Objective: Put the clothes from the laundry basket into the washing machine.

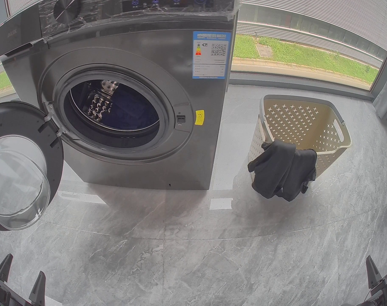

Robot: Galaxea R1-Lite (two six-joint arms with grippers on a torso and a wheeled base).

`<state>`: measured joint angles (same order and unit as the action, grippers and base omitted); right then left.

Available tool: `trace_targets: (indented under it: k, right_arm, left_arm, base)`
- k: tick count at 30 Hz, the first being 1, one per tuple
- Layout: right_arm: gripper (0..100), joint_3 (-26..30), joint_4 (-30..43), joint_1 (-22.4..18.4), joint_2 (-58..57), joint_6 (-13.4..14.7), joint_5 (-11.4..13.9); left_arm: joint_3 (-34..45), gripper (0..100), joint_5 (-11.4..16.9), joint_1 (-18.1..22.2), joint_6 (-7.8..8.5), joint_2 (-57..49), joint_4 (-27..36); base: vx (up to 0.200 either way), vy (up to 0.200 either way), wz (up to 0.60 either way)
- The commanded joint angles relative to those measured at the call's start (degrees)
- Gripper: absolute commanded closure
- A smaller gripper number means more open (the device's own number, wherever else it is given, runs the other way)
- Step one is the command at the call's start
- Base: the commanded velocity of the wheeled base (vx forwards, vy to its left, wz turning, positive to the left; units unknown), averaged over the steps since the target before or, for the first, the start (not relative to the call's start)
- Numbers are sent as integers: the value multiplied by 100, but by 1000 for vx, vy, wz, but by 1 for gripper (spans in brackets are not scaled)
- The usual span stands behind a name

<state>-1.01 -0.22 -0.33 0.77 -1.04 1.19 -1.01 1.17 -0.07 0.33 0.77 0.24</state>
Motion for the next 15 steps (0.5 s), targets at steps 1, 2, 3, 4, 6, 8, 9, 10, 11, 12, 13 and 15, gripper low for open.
trace_targets:
  k: [1, 2, 3, 4, 6, 8, 9, 10, 11, 12, 13, 15]
  right_arm:
    - [0, 92, -4, -2, -77, -2, 4]
    - [0, 92, -4, -2, -77, -2, 4]
    - [0, 92, -4, -2, -77, -2, 4]
    - [0, 101, -4, -2, -68, -2, 4]
    - [0, 101, -4, -2, -68, -2, 4]
    - [0, 92, -4, -2, -68, -2, 4]
    - [0, 101, -4, -2, -68, -2, 4]
    - [0, 92, -4, -2, -68, -2, 4]
    - [0, 101, -4, -2, -68, -2, 4]
    - [0, 92, -4, -2, -68, -2, 4]
    - [0, 92, -4, -2, -68, -2, 4]
    - [0, 92, -4, -2, -68, -11, 4]
  left_arm:
    - [92, 0, -3, -1, -7, -77, 2]
    - [92, 0, -3, -1, -7, -77, 2]
    - [92, 0, 6, -1, -7, -77, 2]
    - [92, 0, -3, -1, -7, -77, 2]
    - [92, 0, -3, -1, 2, -77, 2]
    - [92, 0, -3, -1, 2, -77, 2]
    - [92, 0, -3, -1, 2, -77, 2]
    - [84, 0, 6, -1, 2, -77, 2]
    - [84, 0, -3, -1, 2, -77, 2]
    - [84, 0, -3, -1, 11, -77, 2]
    - [84, 0, -3, -1, 11, -77, 2]
    - [84, 0, -3, -1, 2, -77, 2]
  base:
    - [0, -200, 0]
    - [0, -200, 0]
    - [0, -200, 0]
    - [0, -200, 0]
    - [0, -200, 0]
    - [0, -200, 0]
    - [0, -200, 0]
    - [0, -200, 0]
    - [0, -200, 0]
    - [0, -200, 0]
    - [0, -200, 0]
    - [0, -200, 0]
